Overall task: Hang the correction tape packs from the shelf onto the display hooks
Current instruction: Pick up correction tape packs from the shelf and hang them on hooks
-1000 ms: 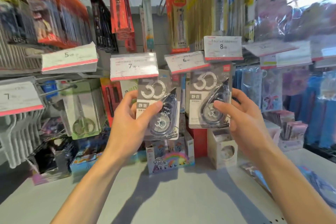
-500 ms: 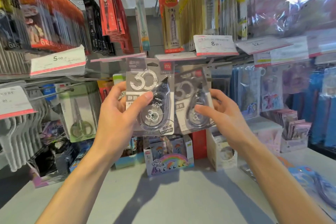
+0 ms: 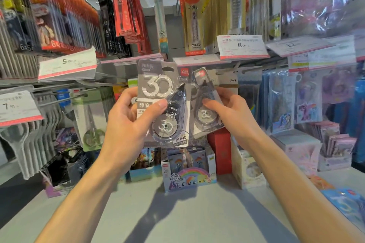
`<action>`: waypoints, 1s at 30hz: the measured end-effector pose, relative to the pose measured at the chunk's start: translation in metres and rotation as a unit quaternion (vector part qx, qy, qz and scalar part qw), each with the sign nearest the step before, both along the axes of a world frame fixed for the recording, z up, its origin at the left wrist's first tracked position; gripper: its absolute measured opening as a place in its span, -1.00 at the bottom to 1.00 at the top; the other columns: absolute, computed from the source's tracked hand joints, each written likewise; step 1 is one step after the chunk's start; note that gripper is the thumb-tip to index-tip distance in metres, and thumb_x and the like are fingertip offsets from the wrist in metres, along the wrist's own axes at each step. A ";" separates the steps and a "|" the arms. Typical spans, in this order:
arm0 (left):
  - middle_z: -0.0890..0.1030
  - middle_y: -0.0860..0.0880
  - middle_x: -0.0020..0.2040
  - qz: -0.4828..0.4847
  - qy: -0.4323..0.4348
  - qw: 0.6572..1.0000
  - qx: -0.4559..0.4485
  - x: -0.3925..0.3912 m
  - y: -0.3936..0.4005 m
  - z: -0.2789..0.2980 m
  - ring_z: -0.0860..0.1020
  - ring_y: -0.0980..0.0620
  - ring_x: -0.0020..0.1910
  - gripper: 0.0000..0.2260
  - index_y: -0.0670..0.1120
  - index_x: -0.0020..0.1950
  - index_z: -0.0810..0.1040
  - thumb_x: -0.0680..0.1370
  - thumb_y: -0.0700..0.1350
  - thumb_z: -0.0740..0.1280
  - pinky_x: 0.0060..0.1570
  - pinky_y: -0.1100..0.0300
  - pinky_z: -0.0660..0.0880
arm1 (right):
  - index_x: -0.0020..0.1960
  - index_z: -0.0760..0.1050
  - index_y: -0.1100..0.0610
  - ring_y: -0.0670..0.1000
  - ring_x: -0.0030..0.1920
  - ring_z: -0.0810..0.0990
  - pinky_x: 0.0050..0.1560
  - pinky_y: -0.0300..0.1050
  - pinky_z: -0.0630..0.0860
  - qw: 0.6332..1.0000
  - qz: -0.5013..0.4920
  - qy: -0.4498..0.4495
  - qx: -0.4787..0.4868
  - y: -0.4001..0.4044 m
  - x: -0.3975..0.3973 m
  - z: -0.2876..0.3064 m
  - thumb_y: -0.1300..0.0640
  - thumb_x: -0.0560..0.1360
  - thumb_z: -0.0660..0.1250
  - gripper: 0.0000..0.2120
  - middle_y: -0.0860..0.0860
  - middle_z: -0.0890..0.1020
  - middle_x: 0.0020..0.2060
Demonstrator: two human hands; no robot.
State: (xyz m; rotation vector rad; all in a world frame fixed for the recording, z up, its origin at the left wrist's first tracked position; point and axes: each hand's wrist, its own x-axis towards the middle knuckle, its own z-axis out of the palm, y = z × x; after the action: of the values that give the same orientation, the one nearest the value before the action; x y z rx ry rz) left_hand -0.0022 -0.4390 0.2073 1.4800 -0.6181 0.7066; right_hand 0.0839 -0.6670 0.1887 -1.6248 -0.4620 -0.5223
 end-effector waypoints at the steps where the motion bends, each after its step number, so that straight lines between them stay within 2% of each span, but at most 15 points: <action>1: 0.77 0.10 0.02 0.001 0.001 1.000 0.001 0.000 0.000 0.000 0.73 0.18 -0.07 -0.69 0.00 0.21 0.55 0.49 -0.03 0.47 -0.13 0.40 0.58 | 0.29 0.54 -0.10 -0.22 -0.01 0.70 -0.21 -0.38 0.56 1.000 -0.004 0.004 0.004 0.001 0.004 0.000 -0.14 0.44 0.47 -0.56 -0.14 0.73 0.06; 4: 0.77 0.13 0.01 0.005 0.001 1.000 0.010 0.002 -0.001 -0.004 0.73 0.18 -0.07 -0.67 -0.02 0.22 0.54 0.48 -0.03 0.47 -0.14 0.38 0.59 | 0.25 0.55 -0.03 -0.22 -0.09 0.69 -0.25 -0.39 0.52 0.999 -0.034 0.016 0.015 0.007 0.019 -0.003 -0.09 0.47 0.51 -0.61 -0.08 0.70 0.05; 6: 0.76 0.16 0.00 0.010 0.001 1.000 0.017 0.003 -0.001 -0.007 0.73 0.20 -0.07 -0.65 -0.06 0.23 0.54 0.47 -0.04 0.46 -0.14 0.40 0.58 | 0.21 0.54 0.03 -0.11 -0.05 0.68 -0.20 -0.33 0.50 0.998 -0.041 0.044 0.034 0.014 0.030 -0.005 -0.03 0.47 0.56 -0.62 -0.01 0.71 0.04; 8: 0.76 0.19 -0.01 0.014 0.002 1.000 0.022 0.005 -0.001 -0.009 0.72 0.22 -0.07 -0.63 -0.09 0.24 0.53 0.47 -0.04 0.45 -0.14 0.43 0.57 | 0.22 0.52 0.09 -0.03 -0.10 0.63 -0.30 -0.37 0.48 0.996 -0.034 0.074 0.047 0.022 0.037 -0.007 -0.02 0.46 0.57 -0.58 0.05 0.70 0.01; 11: 0.76 0.19 -0.03 0.023 0.012 0.999 0.028 0.009 0.002 -0.013 0.72 0.22 -0.08 -0.65 -0.10 0.22 0.53 0.48 -0.05 0.46 -0.14 0.44 0.56 | 0.05 0.49 -0.06 -0.13 -0.13 0.56 -0.27 -0.36 0.39 0.993 -0.063 0.093 0.020 0.028 0.042 -0.009 -0.13 0.47 0.54 -0.70 -0.02 0.61 -0.05; 13: 0.76 0.17 -0.01 0.023 0.024 0.999 0.027 0.011 0.004 -0.016 0.72 0.21 -0.07 -0.65 -0.09 0.21 0.53 0.47 -0.04 0.46 -0.13 0.43 0.56 | 0.15 0.51 -0.03 -0.15 -0.07 0.57 -0.15 -0.32 0.40 0.992 -0.063 0.104 -0.017 0.026 0.038 -0.011 -0.21 0.50 0.47 -0.64 -0.04 0.63 0.01; 15: 0.76 0.13 0.00 0.025 0.037 0.999 0.022 0.015 0.004 -0.019 0.73 0.18 -0.06 -0.65 -0.07 0.20 0.54 0.45 -0.03 0.47 -0.12 0.41 0.57 | 0.38 0.52 0.11 -0.02 0.14 0.62 0.12 -0.17 0.47 0.991 -0.071 0.103 -0.044 0.021 0.032 -0.014 -0.16 0.56 0.42 -0.49 0.01 0.67 0.18; 17: 0.77 0.10 0.01 0.027 0.053 0.998 0.017 0.019 0.003 -0.023 0.74 0.13 -0.04 -0.66 -0.01 0.17 0.54 0.43 -0.02 0.48 -0.10 0.36 0.59 | 0.41 0.53 0.15 -0.01 0.23 0.62 0.32 -0.03 0.52 0.991 -0.082 0.078 -0.066 0.012 0.021 -0.018 -0.02 0.61 0.39 -0.57 -0.01 0.67 0.23; 18: 0.77 0.09 0.01 0.027 0.061 0.998 0.018 0.021 0.001 -0.025 0.74 0.11 -0.04 -0.66 0.01 0.17 0.54 0.43 -0.01 0.49 -0.09 0.33 0.61 | 0.39 0.54 0.14 -0.06 0.21 0.63 0.35 -0.04 0.53 0.992 -0.088 0.059 -0.072 0.008 0.015 -0.021 0.04 0.62 0.37 -0.62 -0.04 0.67 0.20; 21: 0.77 0.14 -0.01 0.029 0.085 0.996 0.029 0.028 -0.009 -0.032 0.74 0.14 -0.07 -0.68 0.01 0.17 0.54 0.46 -0.04 0.50 -0.12 0.34 0.60 | 0.32 0.59 0.07 -0.27 0.07 0.65 0.18 -0.37 0.54 0.992 -0.097 0.001 -0.079 -0.003 -0.004 -0.030 0.07 0.61 0.38 -0.71 -0.19 0.71 0.07; 23: 0.76 0.17 -0.05 0.028 0.100 0.994 0.037 0.033 -0.017 -0.035 0.74 0.17 -0.10 -0.71 -0.02 0.17 0.53 0.50 -0.13 0.51 -0.16 0.37 0.59 | 0.30 0.61 0.00 -0.28 0.10 0.66 0.17 -0.33 0.55 0.995 -0.057 -0.001 -0.083 -0.007 -0.013 -0.038 -0.01 0.61 0.40 -0.72 -0.21 0.73 0.05; 25: 0.76 0.19 -0.07 0.031 0.110 0.992 0.045 0.038 -0.027 -0.037 0.73 0.19 -0.13 -0.74 -0.04 0.15 0.54 0.52 -0.17 0.52 -0.19 0.38 0.58 | 0.34 0.60 -0.03 -0.25 0.18 0.65 0.23 -0.23 0.55 0.996 -0.005 0.015 -0.084 -0.008 -0.021 -0.045 -0.10 0.59 0.41 -0.65 -0.24 0.71 0.14; 26: 0.75 0.19 -0.06 0.031 0.112 0.992 0.048 0.040 -0.032 -0.038 0.73 0.19 -0.13 -0.74 -0.05 0.14 0.54 0.52 -0.17 0.52 -0.18 0.38 0.58 | 0.36 0.58 -0.03 -0.25 0.20 0.65 0.22 -0.27 0.55 0.996 0.010 0.019 -0.081 -0.007 -0.023 -0.048 -0.14 0.57 0.42 -0.60 -0.25 0.70 0.17; 28: 0.75 0.18 -0.04 0.026 0.115 0.992 0.052 0.044 -0.041 -0.039 0.72 0.20 -0.11 -0.74 -0.05 0.15 0.55 0.52 -0.17 0.52 -0.15 0.35 0.59 | 0.35 0.54 -0.02 -0.23 0.19 0.66 0.14 -0.38 0.55 0.998 0.032 0.028 -0.048 -0.005 -0.025 -0.053 -0.10 0.52 0.49 -0.56 -0.24 0.71 0.16; 30: 0.75 0.15 -0.02 0.015 0.119 0.991 0.062 0.045 -0.047 -0.040 0.72 0.19 -0.09 -0.73 -0.06 0.18 0.56 0.53 -0.17 0.52 -0.14 0.34 0.59 | 0.29 0.51 0.01 -0.14 0.13 0.70 0.08 -0.35 0.57 0.999 0.040 0.032 -0.001 -0.003 -0.024 -0.057 0.01 0.48 0.55 -0.57 -0.16 0.74 0.09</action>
State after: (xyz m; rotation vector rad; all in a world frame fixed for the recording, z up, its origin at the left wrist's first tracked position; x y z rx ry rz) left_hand 0.0424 -0.4857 0.1678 1.6620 -0.4633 0.5127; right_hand 0.0595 -0.6696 0.1320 -1.6121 -0.4782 -0.4088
